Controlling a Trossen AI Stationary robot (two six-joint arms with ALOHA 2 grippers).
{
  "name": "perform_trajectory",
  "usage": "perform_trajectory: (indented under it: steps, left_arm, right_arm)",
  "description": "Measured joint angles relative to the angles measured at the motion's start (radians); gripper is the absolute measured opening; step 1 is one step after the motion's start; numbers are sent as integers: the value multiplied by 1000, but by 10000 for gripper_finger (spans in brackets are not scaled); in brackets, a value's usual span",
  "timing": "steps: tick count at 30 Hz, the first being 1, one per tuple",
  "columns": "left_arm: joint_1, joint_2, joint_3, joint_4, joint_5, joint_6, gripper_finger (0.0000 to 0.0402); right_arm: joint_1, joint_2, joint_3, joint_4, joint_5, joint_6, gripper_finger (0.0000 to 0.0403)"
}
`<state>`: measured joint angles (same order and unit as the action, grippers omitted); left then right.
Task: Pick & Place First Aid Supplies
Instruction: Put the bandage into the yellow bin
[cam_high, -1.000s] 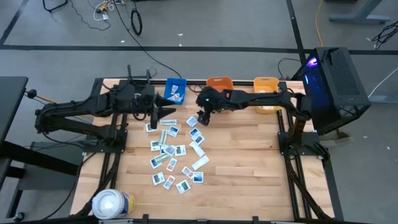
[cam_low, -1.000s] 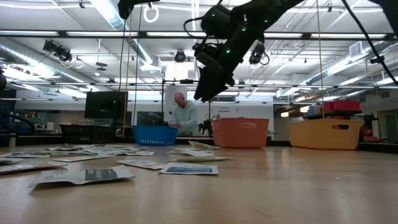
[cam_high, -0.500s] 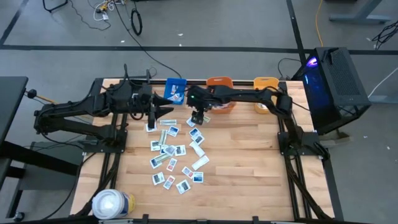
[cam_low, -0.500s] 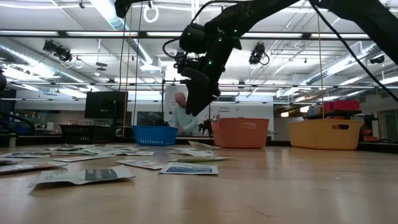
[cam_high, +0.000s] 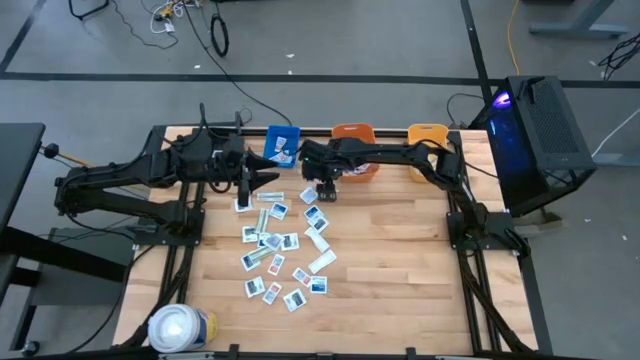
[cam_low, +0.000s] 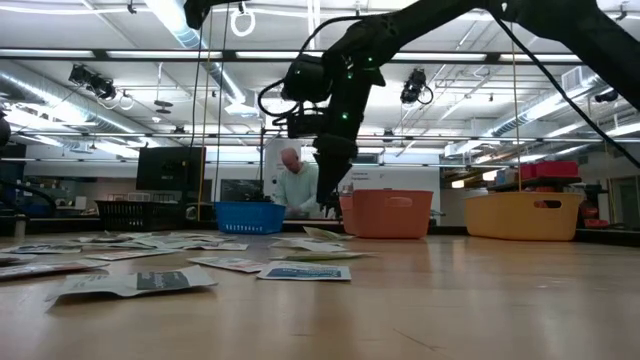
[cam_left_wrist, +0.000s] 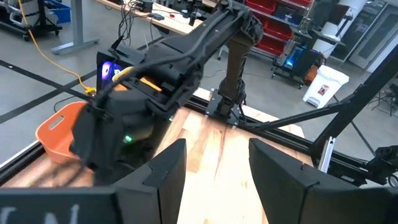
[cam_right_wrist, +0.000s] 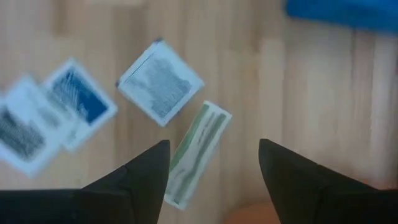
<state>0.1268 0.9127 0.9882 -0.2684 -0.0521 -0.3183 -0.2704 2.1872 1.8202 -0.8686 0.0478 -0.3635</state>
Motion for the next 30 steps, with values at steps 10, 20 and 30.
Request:
perform_trajectory:
  steps: [10, 20, 30]
  left_arm:
    - [0, 0, 0, 0, 0, -8, 179]
    - [0, 1, 0, -8, -32, -9, 179]
    - [0, 1, 0, -15, -41, -9, 179]
  right_arm:
    - [13, 29, 0, 44, -11, -158, 247]
    - [-33, 57, 0, 35, -76, -41, 247]
    - [-44, 63, 0, 41, -127, 36, 247]
